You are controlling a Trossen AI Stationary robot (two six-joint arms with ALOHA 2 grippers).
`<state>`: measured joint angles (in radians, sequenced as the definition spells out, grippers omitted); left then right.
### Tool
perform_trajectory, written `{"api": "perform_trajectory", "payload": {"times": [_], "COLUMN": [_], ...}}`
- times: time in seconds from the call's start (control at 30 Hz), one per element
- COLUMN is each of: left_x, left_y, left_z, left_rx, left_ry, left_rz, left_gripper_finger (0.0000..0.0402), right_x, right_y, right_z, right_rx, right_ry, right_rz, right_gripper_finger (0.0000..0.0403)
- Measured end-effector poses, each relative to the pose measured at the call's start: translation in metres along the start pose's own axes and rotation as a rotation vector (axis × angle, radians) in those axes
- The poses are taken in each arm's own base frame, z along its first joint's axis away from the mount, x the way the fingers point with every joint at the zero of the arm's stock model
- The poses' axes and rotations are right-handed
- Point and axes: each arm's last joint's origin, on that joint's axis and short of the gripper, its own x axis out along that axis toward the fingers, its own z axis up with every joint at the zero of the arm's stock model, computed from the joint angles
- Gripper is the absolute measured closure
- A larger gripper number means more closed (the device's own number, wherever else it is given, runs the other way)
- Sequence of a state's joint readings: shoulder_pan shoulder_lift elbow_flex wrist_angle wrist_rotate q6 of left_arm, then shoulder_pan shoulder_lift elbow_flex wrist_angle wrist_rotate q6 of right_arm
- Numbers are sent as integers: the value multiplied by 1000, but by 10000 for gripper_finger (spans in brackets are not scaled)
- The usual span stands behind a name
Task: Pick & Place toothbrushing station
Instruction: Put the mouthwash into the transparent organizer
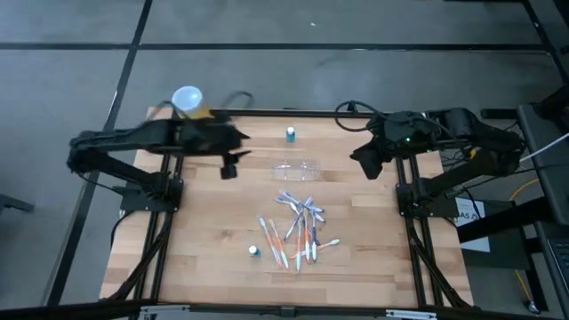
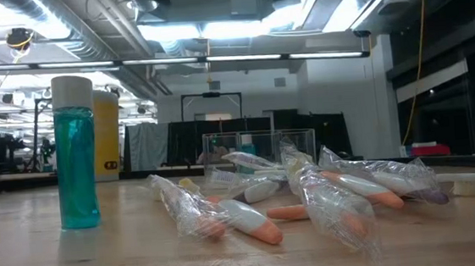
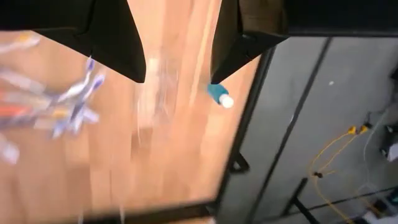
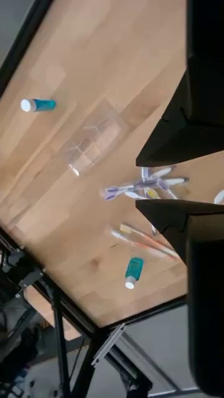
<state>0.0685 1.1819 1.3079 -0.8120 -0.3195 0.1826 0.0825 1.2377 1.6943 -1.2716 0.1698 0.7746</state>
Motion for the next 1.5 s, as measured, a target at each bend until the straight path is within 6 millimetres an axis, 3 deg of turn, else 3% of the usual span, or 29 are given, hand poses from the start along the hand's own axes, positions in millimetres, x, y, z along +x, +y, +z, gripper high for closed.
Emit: {"api": "perform_trajectory", "payload": {"times": [0.17, 0.37, 0.6, 0.87, 1.1, 1.5], "left_x": [40, 78, 118, 143, 172, 214], "left_y": [-9, 5, 45, 96, 126, 119], "left_z": [2, 8, -3, 16, 23, 1], "left_rx": [155, 161, 58, -11, -138, -125], "left_ry": [89, 13, 65, 33, 53, 356], "left_rz": [-46, -171, -194, -199, -320, -465], "left_gripper_finger": [224, 224, 224, 224, 224, 224], "right_x": [-9, -20, -29, -34, -35, -35], "right_y": [2, 0, -3, -5, -6, -6], "right_z": [-6, -16, -24, -25, -26, -25], "right_rx": [43, 63, 55, 37, 34, 1], "right_ry": [-42, -45, -24, -32, -31, -47], "right_rz": [-8, -20, -22, -4, -1, -13], "right_gripper_finger": [304, 304, 304, 304, 304, 305]}}
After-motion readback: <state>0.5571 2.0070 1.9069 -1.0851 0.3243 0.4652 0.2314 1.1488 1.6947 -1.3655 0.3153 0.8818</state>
